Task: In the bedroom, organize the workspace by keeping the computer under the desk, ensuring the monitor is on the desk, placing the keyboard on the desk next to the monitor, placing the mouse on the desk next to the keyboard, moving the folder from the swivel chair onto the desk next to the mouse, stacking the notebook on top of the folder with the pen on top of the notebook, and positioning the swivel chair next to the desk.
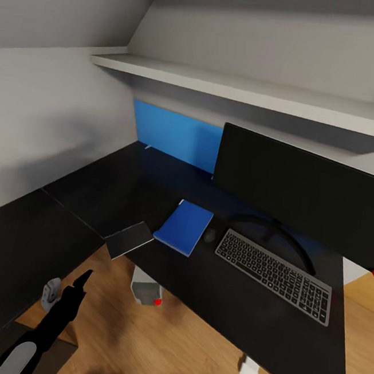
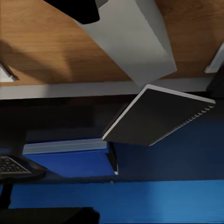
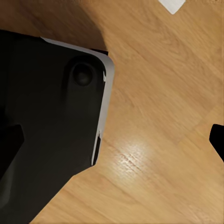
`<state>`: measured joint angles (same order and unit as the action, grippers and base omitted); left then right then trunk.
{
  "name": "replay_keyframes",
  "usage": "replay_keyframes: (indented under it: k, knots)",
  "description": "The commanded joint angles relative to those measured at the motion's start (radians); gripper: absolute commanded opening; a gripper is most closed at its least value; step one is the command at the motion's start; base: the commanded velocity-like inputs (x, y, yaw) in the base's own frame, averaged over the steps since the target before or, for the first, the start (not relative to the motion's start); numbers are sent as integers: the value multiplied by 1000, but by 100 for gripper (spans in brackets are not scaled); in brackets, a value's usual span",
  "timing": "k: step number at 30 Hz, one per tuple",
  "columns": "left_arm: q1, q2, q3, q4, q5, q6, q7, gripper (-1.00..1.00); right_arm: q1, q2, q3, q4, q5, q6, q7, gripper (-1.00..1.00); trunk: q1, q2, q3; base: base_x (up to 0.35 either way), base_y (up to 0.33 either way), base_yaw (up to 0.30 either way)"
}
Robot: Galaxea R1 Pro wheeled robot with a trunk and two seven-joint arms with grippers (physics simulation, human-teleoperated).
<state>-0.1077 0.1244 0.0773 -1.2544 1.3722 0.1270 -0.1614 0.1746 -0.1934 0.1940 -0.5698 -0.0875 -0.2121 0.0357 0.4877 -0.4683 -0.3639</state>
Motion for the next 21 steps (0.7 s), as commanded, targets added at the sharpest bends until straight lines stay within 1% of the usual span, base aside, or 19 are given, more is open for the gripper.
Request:
replay_keyframes:
  k: [1, 11, 15, 21]
  knots:
    - [1, 2, 2, -1, 11, 9, -8, 100, 0, -1, 4, -1, -10, -2, 2, 100, 4, -9, -3, 0, 0, 0]
    - [5, 8, 3, -1, 13, 13, -27, 100, 0, -1, 4, -1, -11, -4, 1, 100, 43, -79, -18, 0, 0, 0]
    - [4, 6, 6, 3, 10, 27, -21, 100, 0, -1, 4, -1, -10, -4, 1, 100, 58, -107, -24, 0, 0, 0]
    - [-5, 0, 7, 35, 11, 42, -14, 100, 0, 2, 4, -2, -8, -4, 1, 100, 81, -149, -33, 0, 0, 0]
